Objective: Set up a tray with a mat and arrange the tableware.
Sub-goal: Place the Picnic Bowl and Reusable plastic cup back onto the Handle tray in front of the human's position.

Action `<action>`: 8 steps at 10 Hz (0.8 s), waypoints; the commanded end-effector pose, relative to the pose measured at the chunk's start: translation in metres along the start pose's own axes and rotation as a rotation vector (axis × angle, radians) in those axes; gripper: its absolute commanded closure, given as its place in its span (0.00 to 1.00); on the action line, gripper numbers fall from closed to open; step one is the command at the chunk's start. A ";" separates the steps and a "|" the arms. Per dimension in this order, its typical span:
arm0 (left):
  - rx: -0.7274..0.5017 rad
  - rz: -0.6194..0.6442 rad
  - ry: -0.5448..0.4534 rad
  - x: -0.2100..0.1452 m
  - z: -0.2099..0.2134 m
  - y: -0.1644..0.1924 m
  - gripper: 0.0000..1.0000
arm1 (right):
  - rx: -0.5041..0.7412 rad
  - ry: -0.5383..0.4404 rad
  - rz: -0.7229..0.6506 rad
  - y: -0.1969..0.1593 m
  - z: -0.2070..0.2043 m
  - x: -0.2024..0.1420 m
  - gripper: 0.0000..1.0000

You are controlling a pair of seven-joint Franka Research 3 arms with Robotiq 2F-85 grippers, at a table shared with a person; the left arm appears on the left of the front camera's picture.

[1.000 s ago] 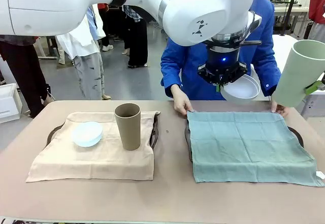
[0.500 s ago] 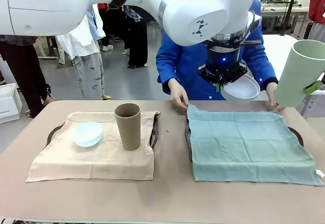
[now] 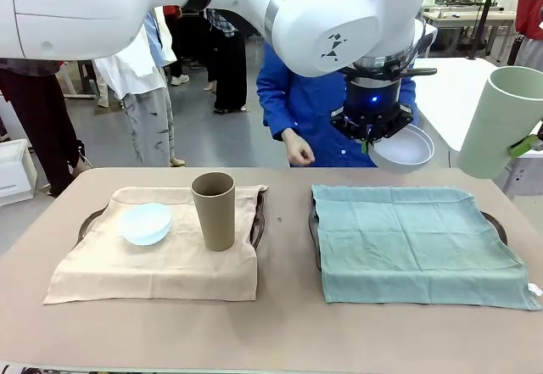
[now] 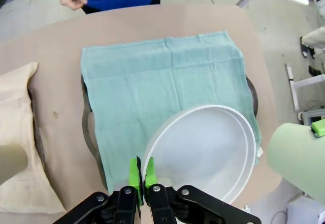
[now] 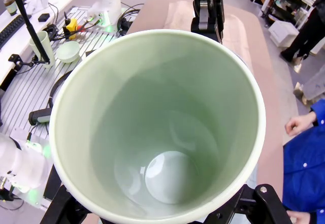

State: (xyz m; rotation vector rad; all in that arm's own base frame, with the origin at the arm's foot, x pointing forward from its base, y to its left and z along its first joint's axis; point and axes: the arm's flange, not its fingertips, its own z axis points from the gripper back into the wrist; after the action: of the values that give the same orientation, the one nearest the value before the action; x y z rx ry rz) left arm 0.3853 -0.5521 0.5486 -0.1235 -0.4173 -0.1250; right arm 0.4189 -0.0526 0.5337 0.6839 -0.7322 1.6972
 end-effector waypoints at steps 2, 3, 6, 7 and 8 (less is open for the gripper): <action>-0.018 -0.023 -0.022 0.000 -0.008 0.011 0.96 | 0.027 -0.005 0.034 -0.005 -0.002 -0.011 0.16; -0.067 -0.021 0.021 -0.001 -0.026 0.021 0.96 | 0.038 -0.020 0.062 -0.012 -0.007 -0.028 0.16; -0.144 0.003 0.051 -0.007 -0.068 0.041 0.96 | 0.066 -0.057 0.075 -0.037 -0.032 -0.080 0.16; -0.136 0.011 0.085 -0.009 -0.079 0.045 0.96 | 0.080 -0.060 0.057 -0.044 -0.041 -0.093 0.16; -0.131 0.016 0.116 -0.012 -0.093 0.047 0.96 | 0.095 -0.050 0.053 -0.051 -0.050 -0.106 0.16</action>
State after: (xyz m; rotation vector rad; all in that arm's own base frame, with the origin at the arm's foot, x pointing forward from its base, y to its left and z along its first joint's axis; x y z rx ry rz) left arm 0.4224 -0.5258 0.4591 -0.2348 -0.3236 -0.1317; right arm 0.4739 -0.0692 0.4253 0.7868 -0.7102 1.7602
